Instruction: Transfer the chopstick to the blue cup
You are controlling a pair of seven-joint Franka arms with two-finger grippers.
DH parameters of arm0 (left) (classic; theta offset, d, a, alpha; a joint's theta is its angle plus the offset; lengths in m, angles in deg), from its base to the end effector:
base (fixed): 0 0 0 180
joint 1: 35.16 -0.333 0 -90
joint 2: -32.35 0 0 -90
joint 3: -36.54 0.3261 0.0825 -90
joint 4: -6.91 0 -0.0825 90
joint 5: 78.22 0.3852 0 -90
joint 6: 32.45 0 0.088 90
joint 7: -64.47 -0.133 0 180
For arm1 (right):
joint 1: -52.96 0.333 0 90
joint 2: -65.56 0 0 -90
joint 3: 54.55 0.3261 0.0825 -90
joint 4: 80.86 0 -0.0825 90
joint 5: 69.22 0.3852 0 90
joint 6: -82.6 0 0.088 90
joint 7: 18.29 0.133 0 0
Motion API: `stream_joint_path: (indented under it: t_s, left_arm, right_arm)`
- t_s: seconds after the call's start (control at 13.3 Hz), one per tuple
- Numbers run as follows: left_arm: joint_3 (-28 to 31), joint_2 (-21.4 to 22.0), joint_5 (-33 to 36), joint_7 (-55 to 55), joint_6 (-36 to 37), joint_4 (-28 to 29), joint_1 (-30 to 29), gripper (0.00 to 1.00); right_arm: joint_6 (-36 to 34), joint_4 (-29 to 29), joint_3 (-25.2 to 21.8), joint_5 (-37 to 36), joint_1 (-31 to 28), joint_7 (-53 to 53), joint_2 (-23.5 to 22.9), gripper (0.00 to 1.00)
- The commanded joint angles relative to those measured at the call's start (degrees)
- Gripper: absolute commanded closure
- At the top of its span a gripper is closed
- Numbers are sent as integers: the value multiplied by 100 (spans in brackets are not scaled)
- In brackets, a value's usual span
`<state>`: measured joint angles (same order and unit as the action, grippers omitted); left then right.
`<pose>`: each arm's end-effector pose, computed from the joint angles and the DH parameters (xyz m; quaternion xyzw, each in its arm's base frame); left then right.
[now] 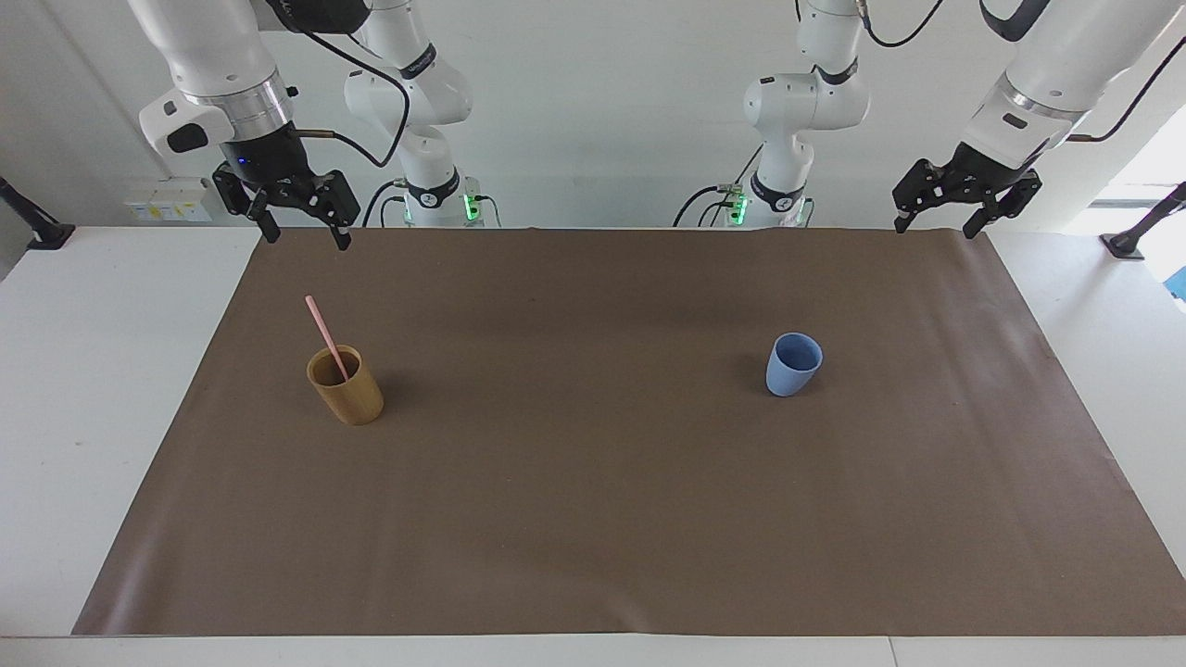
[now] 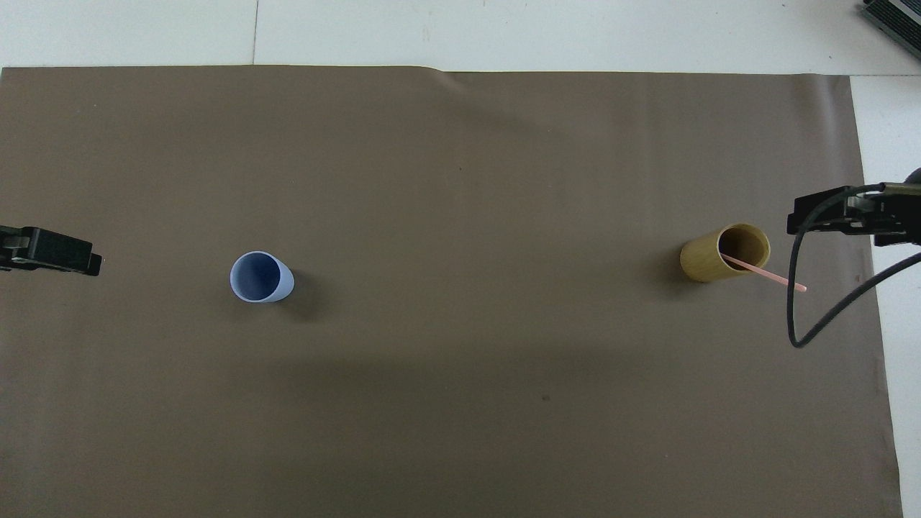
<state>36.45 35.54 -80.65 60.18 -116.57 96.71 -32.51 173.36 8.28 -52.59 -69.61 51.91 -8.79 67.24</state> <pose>0.5251 -0.0312 0.6317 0.9976 -0.0630 -0.0214 0.0214 0.5495 0.0081 0.6331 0.9968 -0.0749 0.0290 0.0013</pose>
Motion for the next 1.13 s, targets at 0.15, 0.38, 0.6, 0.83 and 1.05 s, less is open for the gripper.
stream_joint_path:
  t_s: [0.15,0.38,0.6,0.83,1.05]
  left_arm:
    - [-34,138,-65,-97,36,125,-98,0]
    - [-34,138,-65,-98,36,125,-98,0]
    - [-34,138,-65,-97,36,125,-98,0]
    - [-34,138,-65,-98,36,125,-98,0]
    - [-34,138,-65,-98,36,125,-98,0]
  right_arm:
    - [118,113,33,66,-89,-168,52,0]
    - [118,121,33,66,-89,-177,60,0]
    - [205,314,24,66,-97,-238,165,0]
    - [373,482,7,57,-115,-484,254,0]
    - [373,482,-2,57,-150,-494,254,0]
